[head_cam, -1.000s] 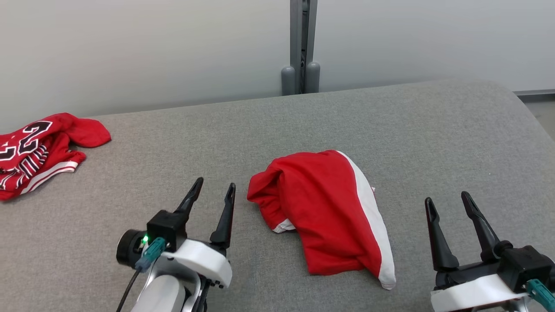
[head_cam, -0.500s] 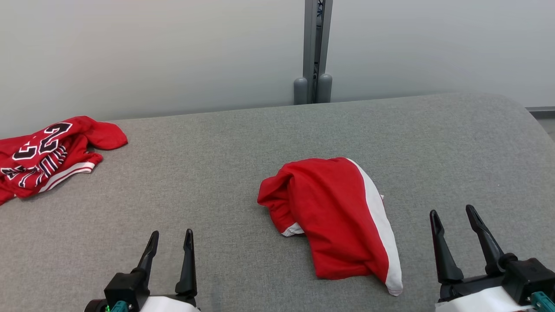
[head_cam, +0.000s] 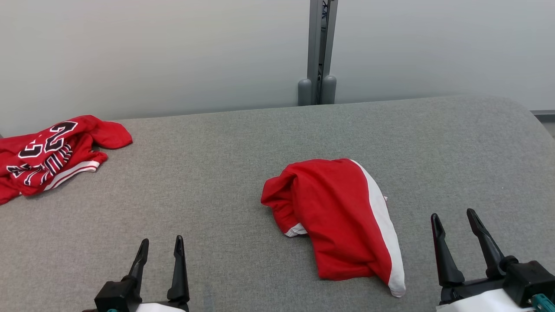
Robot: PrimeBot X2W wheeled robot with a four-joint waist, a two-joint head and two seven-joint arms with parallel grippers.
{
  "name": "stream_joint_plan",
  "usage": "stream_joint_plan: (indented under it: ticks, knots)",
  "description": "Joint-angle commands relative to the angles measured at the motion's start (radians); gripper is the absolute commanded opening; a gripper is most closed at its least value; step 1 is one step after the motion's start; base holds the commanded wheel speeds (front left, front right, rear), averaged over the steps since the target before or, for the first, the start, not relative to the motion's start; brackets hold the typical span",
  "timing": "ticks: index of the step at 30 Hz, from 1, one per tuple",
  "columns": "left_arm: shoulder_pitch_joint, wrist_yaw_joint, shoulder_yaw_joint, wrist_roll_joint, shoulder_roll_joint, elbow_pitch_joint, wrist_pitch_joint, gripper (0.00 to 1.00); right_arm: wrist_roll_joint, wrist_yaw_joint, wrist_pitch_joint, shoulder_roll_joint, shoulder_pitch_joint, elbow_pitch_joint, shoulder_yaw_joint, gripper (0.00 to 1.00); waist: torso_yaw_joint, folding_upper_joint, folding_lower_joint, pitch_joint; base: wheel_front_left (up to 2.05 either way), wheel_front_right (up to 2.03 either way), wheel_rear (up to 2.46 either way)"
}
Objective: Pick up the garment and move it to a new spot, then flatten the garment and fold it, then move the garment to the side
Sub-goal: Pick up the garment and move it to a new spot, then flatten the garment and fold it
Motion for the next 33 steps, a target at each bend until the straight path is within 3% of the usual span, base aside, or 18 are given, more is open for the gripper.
stream_joint_plan:
  ticks: [1, 22, 33]
  knots:
    - [0.004, 0.004, 0.001, -0.003, 0.002, -0.003, 0.000, 1.00, 0.006, 0.002, 0.000, -0.006, -0.004, 0.004, -0.001, 1.00, 0.001, 0.0000, 0.0000, 0.000, 0.00, 0.00, 0.00]
    - [-0.011, -0.008, -0.012, 0.006, 0.003, 0.012, -0.001, 1.00, 0.011, 0.002, -0.001, -0.006, -0.003, 0.024, -0.004, 1.00, 0.014, 0.0000, 0.0000, 0.013, 0.00, 0.00, 0.00]
    - [-0.032, -0.009, -0.028, -0.002, 0.003, 0.012, -0.001, 1.00, 0.014, 0.002, -0.001, -0.006, -0.019, 0.162, -0.006, 1.00, 0.057, 0.0000, 0.0000, 0.045, 0.00, 0.00, 0.00]
